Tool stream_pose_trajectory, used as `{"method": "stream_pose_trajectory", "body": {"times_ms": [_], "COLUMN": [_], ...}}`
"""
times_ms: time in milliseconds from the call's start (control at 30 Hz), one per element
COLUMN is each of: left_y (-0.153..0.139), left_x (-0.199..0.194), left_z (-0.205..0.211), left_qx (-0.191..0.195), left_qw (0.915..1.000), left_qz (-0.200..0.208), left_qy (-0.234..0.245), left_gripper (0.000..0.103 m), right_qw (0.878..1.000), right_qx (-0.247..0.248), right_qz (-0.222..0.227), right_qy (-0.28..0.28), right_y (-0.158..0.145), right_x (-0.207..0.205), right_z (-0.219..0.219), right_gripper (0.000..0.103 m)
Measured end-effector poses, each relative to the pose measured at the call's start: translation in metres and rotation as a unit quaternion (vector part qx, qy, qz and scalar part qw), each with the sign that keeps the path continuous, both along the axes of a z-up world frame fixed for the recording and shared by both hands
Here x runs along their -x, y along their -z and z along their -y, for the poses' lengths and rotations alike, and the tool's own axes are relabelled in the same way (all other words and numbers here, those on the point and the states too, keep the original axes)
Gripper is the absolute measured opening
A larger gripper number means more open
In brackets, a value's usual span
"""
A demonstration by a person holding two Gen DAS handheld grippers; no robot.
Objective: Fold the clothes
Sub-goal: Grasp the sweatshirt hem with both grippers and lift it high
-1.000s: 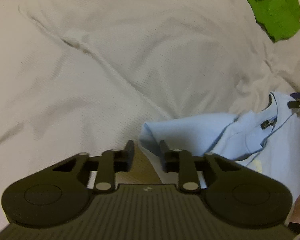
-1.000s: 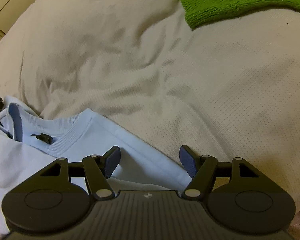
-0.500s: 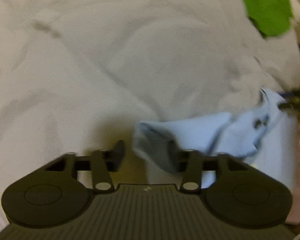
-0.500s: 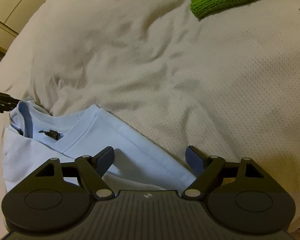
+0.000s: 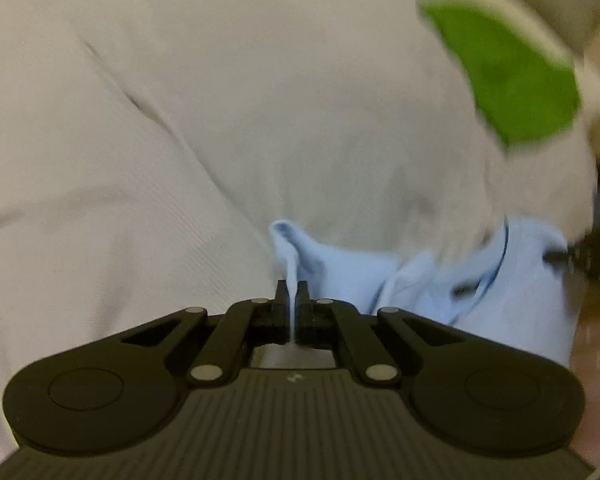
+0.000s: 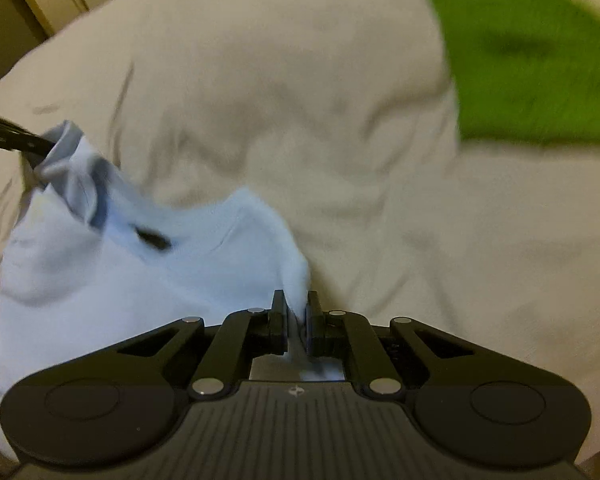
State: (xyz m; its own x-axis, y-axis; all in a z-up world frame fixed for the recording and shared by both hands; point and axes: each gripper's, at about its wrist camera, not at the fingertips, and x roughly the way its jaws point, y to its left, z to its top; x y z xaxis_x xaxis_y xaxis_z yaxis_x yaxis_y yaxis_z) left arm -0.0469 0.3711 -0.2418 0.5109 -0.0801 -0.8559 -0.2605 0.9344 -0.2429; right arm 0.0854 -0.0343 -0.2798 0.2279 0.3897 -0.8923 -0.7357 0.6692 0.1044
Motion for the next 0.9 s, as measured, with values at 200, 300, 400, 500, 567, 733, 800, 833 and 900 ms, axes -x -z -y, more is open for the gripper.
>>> {"method": "stream_pose_trajectory", "body": {"times_ms": [200, 300, 400, 500, 567, 733, 800, 833, 900], "left_y": [-0.117, -0.174, -0.221, -0.268, -0.299, -0.339, -0.349, -0.353, -0.36], "left_x": [0.086, 0.146, 0.221, 0.296, 0.347, 0.463, 0.503, 0.522, 0.555], "left_z": [0.004, 0.009, 0.023, 0.037, 0.047, 0.086, 0.103, 0.114, 0.134], "left_qx": [-0.075, -0.11, -0.139, -0.166, -0.184, -0.23, -0.242, -0.248, -0.264], "left_qw": [0.9864, 0.9692, 0.9491, 0.9243, 0.9052, 0.8817, 0.8757, 0.873, 0.8669], "left_qz": [0.123, 0.185, 0.238, 0.289, 0.322, 0.344, 0.346, 0.346, 0.346], "left_qy": [-0.079, -0.12, -0.154, -0.187, -0.208, -0.227, -0.234, -0.237, -0.243], "left_gripper": [0.0, 0.0, 0.0, 0.0, 0.0, 0.0, 0.0, 0.0, 0.0], "right_qw": [0.984, 0.962, 0.931, 0.896, 0.876, 0.839, 0.83, 0.827, 0.824], "right_qx": [-0.1, -0.161, -0.222, -0.283, -0.312, -0.358, -0.369, -0.373, -0.381], "right_qz": [0.146, 0.217, 0.286, 0.34, 0.367, 0.409, 0.418, 0.421, 0.42], "right_qy": [0.036, 0.044, 0.05, 0.041, 0.029, -0.006, -0.011, -0.013, -0.018], "right_y": [-0.11, -0.169, -0.228, -0.278, -0.306, -0.356, -0.366, -0.371, -0.38], "right_x": [0.027, 0.056, 0.089, 0.137, 0.171, 0.254, 0.285, 0.299, 0.323], "right_z": [-0.006, -0.005, -0.003, 0.004, 0.004, 0.009, 0.014, 0.019, 0.031], "right_gripper": [0.006, 0.006, 0.006, 0.006, 0.006, 0.005, 0.005, 0.005, 0.005]}}
